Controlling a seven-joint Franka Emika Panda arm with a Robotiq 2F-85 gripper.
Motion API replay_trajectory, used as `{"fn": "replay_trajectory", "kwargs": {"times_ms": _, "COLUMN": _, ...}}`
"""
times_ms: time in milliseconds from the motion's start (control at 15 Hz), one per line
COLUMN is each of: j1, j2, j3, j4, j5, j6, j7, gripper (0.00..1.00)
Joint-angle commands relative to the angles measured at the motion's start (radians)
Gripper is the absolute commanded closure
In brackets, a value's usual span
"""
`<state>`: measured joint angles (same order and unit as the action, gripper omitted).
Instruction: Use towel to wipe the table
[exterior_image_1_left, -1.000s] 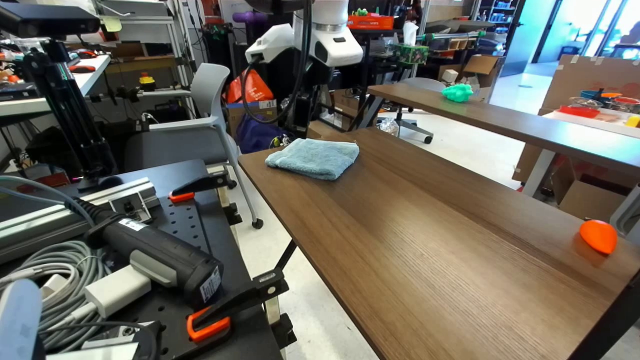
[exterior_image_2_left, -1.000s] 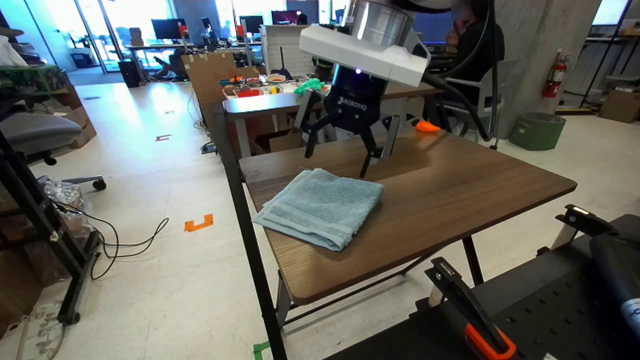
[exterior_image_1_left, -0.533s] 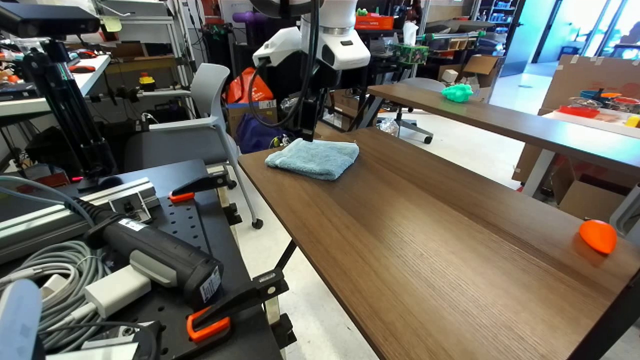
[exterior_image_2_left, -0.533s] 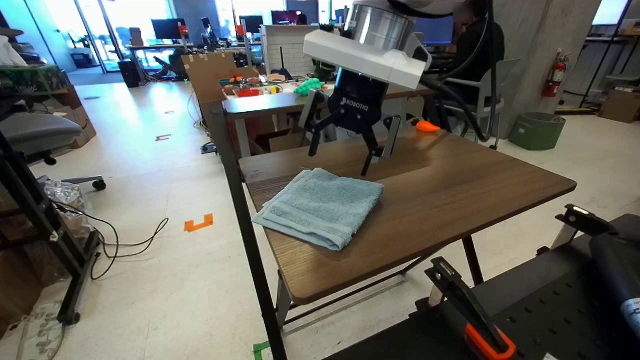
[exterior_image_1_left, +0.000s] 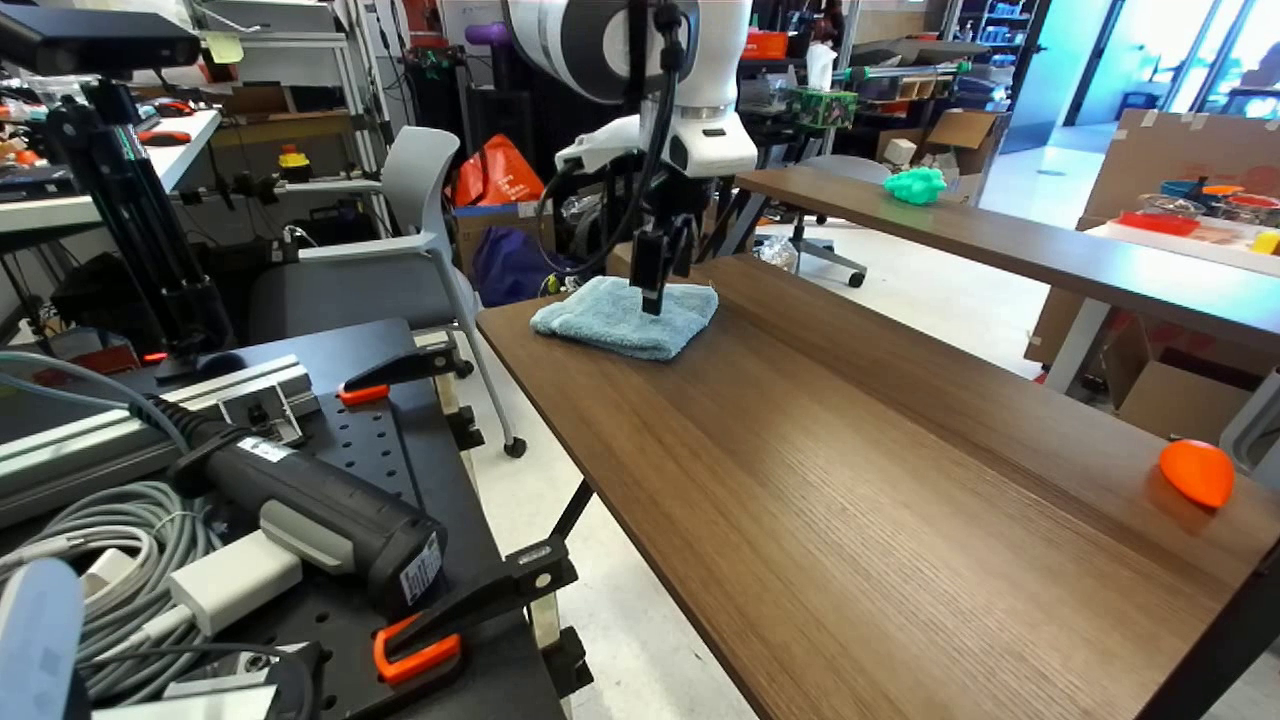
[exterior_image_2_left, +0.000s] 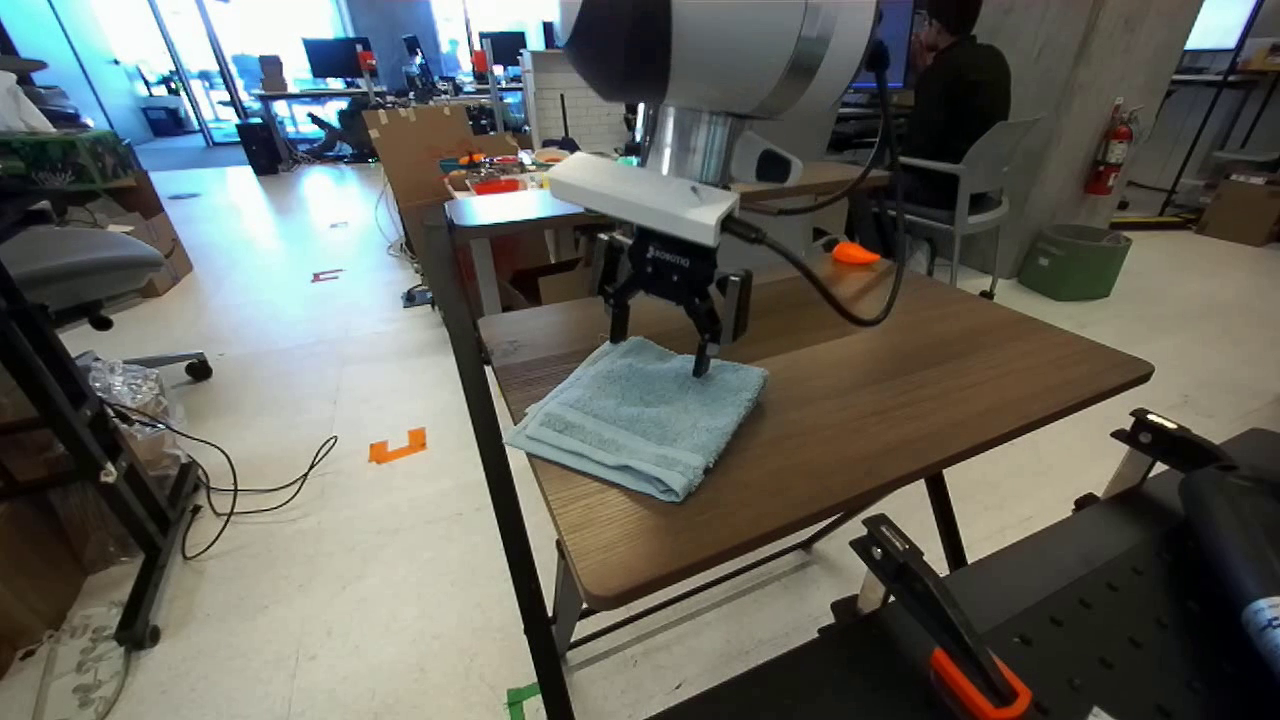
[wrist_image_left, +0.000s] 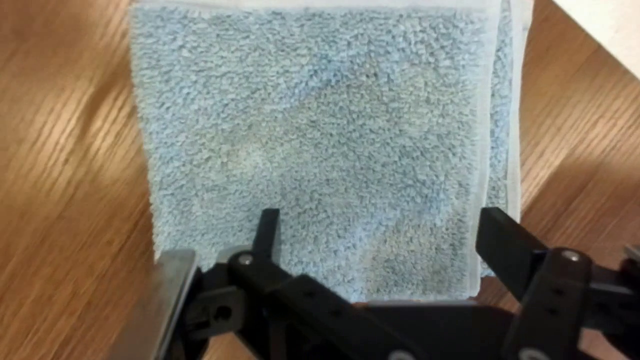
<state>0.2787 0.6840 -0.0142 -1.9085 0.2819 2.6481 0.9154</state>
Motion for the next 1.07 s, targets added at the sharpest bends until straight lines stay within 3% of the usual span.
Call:
{"fn": "replay_trajectory", "kwargs": {"times_ms": 0, "j1": 0.007, "j2": 0.123, "j3": -0.002, "j4": 0.156, "j5": -0.012, "j6": -0.082, "j7": 0.090, "gripper": 0.00}}
{"fn": "replay_trajectory", "kwargs": {"times_ms": 333, "j1": -0.054, "j2": 0.195, "j3": 0.028, "j4": 0.287, "j5": 0.017, "j6": -0.226, "j7": 0.112, "gripper": 0.00}}
{"fn": "replay_trajectory", "kwargs": {"times_ms": 400, "j1": -0.026, "j2": 0.146, "j3": 0.019, "j4": 0.210, "j5": -0.008, "j6": -0.170, "j7": 0.109, "gripper": 0.00}}
{"fn": "replay_trajectory", "kwargs": {"times_ms": 600, "j1": -0.049, "j2": 0.165, "j3": 0.023, "j4": 0.251, "j5": -0.004, "j6": -0.202, "j7": 0.112, "gripper": 0.00}}
{"fn": "replay_trajectory", "kwargs": {"times_ms": 1000, "j1": -0.043, "j2": 0.218, "j3": -0.098, "j4": 0.279, "j5": -0.068, "j6": -0.142, "j7": 0.217, "gripper": 0.00}}
